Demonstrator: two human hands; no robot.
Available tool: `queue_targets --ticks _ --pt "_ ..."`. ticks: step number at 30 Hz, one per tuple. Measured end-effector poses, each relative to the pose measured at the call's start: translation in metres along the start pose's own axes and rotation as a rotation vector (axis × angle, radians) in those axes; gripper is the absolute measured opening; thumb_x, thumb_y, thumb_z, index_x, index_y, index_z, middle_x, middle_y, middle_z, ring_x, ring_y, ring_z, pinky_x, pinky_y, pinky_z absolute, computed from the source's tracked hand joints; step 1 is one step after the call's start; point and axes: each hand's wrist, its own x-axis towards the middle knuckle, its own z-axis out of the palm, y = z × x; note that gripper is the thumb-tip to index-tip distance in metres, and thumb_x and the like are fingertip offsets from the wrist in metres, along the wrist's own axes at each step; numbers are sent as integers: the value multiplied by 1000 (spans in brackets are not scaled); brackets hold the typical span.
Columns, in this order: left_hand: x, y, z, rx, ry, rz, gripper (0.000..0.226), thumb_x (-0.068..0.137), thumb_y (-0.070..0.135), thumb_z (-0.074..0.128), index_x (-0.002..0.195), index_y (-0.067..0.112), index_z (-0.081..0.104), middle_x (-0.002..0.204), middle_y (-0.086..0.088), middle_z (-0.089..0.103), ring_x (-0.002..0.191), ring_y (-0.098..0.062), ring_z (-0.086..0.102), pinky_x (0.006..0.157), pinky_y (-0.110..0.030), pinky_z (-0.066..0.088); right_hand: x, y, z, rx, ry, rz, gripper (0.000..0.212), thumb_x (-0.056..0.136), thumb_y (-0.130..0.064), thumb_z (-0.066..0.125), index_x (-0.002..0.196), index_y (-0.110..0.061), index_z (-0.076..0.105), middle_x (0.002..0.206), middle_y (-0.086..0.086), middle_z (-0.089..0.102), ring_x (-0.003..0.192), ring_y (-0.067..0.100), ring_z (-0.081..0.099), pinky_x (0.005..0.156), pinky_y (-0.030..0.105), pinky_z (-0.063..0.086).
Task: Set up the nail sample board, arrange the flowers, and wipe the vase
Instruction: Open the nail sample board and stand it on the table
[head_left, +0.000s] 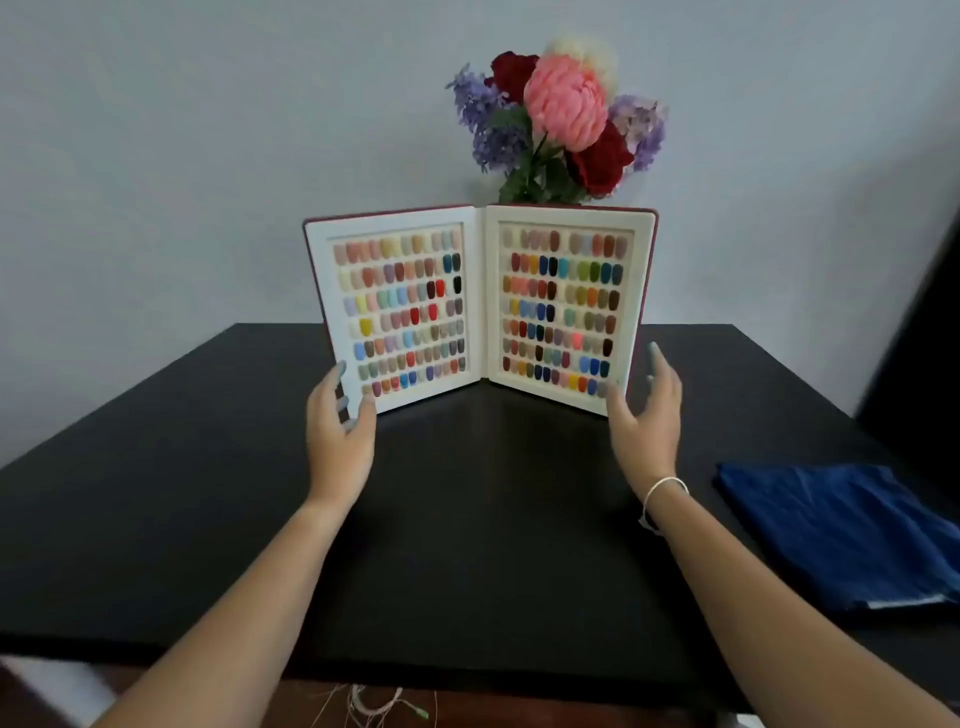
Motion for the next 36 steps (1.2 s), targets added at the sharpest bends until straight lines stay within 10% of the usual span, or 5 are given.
queue_targets --ticks 9,25,36 --pt "30 -24 -2 26 31 -186 55 89 22 51 139 30 27 146 -5 36 130 -22 39 100 -35 37 19 17 9 104 -125 229 68 85 -3 54 137 -33 23 137 -1 44 110 7 45 81 23 45" --pt "60 -44 2 -3 -82 -193 31 90 9 49 119 20 50 114 5 57 103 -8 55 72 -13 41 26 21 19 -30 -178 282 36 87 -4 52 118 -19 44 127 7 53 115 24 51 85 34 46" --pt "84 -64 -52 82 82 -205 32 90 11 48 121 21 49 117 1 57 103 -12 54 75 -23 45 2 -5 91 59 -306 221 35 86 -4 53 105 -32 43 127 4 52 116 20 49 86 35 46"
